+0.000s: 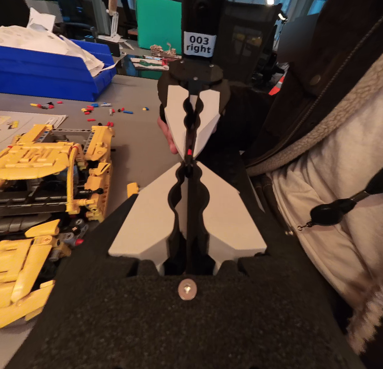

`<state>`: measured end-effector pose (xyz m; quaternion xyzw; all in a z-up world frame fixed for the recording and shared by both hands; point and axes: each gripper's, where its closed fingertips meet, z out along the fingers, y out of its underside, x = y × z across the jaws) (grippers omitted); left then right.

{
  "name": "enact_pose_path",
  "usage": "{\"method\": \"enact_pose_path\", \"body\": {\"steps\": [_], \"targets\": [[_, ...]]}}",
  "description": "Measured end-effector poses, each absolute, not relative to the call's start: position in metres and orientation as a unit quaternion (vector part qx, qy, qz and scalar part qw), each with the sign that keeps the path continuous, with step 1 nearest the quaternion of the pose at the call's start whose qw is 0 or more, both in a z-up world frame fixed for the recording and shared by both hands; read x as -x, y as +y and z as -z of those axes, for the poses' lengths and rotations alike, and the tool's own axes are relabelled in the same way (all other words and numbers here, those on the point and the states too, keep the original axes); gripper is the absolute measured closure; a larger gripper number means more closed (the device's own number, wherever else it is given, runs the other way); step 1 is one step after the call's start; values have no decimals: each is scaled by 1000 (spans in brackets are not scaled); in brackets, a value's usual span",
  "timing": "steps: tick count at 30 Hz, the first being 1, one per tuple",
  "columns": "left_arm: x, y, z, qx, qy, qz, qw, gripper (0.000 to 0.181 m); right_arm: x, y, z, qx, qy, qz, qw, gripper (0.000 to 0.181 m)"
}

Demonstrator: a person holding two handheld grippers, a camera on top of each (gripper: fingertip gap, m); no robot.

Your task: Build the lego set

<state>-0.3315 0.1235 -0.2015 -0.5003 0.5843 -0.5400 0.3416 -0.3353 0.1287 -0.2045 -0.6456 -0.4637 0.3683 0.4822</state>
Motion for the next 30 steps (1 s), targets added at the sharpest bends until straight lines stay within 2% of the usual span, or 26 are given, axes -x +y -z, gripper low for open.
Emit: {"method": "enact_pose_path", "body": {"steps": [30], "targets": [[331, 127, 202, 505, 584, 532, 348, 174, 330, 133, 200, 650, -440, -388, 484, 177]]}}
